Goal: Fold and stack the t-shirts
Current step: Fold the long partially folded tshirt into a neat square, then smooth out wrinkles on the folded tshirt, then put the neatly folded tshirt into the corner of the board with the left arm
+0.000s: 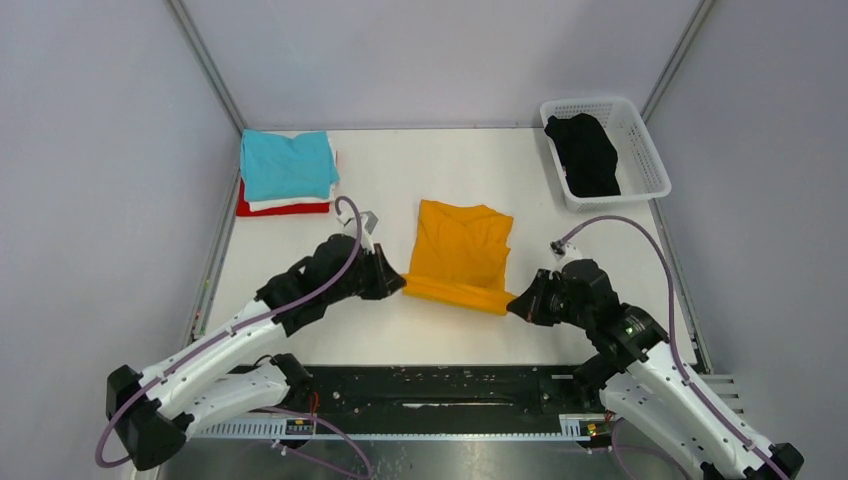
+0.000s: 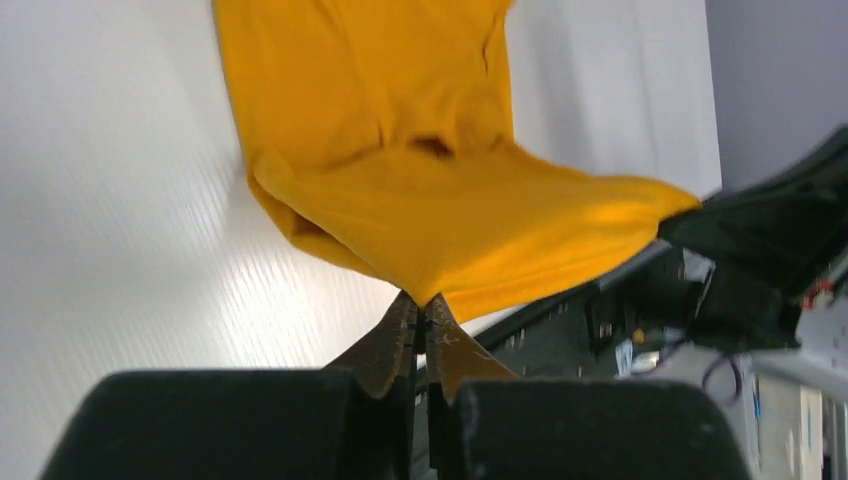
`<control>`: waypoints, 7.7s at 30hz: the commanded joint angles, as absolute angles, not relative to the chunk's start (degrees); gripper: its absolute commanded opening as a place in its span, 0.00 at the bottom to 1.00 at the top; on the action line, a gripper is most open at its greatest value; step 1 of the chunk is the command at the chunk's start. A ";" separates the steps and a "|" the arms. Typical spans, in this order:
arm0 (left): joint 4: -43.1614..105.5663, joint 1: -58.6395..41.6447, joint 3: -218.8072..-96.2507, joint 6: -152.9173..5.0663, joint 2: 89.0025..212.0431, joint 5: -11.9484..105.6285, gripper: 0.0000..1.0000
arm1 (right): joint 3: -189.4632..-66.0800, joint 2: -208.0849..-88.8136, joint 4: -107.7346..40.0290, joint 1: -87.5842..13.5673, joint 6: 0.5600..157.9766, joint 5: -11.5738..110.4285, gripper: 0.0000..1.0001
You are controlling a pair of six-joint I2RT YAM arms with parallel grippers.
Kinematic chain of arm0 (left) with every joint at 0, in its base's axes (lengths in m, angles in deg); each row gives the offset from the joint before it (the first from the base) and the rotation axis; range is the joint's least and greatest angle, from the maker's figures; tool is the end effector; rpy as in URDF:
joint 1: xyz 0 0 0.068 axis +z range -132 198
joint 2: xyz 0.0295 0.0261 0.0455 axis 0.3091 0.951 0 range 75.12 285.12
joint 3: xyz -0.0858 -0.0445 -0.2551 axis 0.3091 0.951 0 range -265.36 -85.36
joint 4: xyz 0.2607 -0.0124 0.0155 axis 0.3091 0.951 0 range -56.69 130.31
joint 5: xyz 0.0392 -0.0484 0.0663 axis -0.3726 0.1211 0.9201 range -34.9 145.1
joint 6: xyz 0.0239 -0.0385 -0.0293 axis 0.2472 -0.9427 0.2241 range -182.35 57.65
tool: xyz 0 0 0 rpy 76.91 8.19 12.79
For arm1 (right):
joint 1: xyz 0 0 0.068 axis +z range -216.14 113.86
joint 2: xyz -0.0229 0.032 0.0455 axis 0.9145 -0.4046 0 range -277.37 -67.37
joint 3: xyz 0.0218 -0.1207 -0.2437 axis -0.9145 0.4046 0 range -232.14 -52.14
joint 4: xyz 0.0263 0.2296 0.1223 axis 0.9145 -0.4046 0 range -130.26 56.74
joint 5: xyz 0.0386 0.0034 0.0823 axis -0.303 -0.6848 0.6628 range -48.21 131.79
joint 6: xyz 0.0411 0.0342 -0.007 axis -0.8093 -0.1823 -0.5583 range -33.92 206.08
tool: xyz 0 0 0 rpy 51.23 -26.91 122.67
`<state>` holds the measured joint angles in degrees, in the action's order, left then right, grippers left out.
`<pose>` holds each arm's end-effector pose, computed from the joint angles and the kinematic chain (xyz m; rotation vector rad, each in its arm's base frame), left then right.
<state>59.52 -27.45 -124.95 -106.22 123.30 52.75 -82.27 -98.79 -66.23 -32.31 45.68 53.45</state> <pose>0.1289 -0.1331 0.2704 0.0570 2.3321 -0.8910 0.1048 0.0789 0.2443 0.0081 2.3187 0.9274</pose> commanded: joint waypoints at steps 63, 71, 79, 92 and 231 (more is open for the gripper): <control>50.18 -4.50 -183.81 -96.26 197.91 46.72 0.11 | -109.34 -161.64 -38.60 -57.12 45.81 43.60 0.09; 54.00 -4.50 -190.72 -92.78 200.05 44.59 0.80 | -115.47 -164.57 -37.13 -58.55 46.27 48.31 0.99; 51.82 -4.63 -181.88 -89.31 197.29 37.65 0.88 | -105.96 -154.80 -31.14 -58.40 47.43 55.98 0.99; 57.44 -8.53 -182.54 -88.12 202.68 37.08 0.69 | -105.76 -160.71 -21.54 -54.20 47.05 69.34 0.99; 64.59 17.28 -187.85 -90.81 184.84 74.87 0.99 | -90.54 -128.58 -46.07 -55.48 54.35 35.41 1.00</control>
<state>67.65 17.58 -192.38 -81.94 193.18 86.65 -92.39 -130.83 -45.14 -55.33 54.25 37.69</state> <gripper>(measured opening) 0.989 0.993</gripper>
